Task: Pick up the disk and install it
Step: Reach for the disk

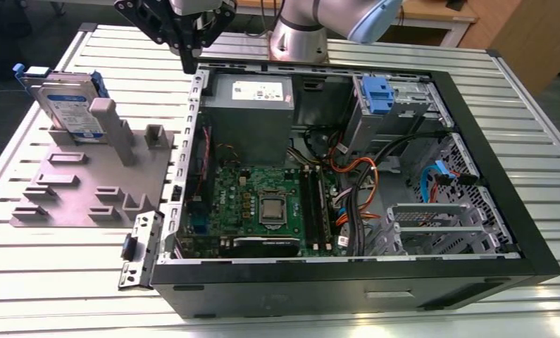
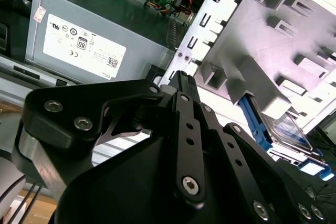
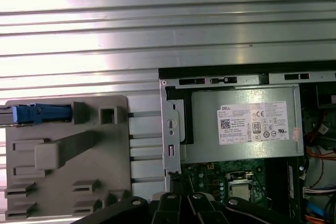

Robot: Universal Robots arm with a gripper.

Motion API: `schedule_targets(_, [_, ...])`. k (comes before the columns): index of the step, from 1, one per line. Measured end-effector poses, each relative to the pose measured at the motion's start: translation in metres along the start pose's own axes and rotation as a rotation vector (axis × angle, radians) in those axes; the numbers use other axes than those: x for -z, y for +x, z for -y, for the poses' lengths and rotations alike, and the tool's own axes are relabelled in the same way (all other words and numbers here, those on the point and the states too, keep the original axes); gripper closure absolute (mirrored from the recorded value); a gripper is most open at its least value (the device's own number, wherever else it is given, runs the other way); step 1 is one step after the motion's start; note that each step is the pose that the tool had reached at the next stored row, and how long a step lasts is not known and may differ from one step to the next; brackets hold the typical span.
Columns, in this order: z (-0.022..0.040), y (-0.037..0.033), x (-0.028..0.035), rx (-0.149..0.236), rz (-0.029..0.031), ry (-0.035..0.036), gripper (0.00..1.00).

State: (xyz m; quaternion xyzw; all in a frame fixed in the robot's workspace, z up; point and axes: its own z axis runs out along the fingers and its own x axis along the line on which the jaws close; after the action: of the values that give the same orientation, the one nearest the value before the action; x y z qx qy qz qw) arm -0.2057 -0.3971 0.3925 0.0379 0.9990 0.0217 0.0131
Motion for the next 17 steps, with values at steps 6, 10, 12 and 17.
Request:
schedule_targets(6, [0.0001,0.0013,0.0001,0.0,0.0,0.0001,0.89])
schedule_targets(10, [0.0003,0.0028,0.0001,0.0,0.0,0.0,0.89])
schedule_targets(12, [0.0003,0.0038,0.0001,0.0,0.0,0.0001,0.89])
schedule_targets(17, [0.0004,0.0066,0.0001,0.0,-0.0001,0.0001,0.89])
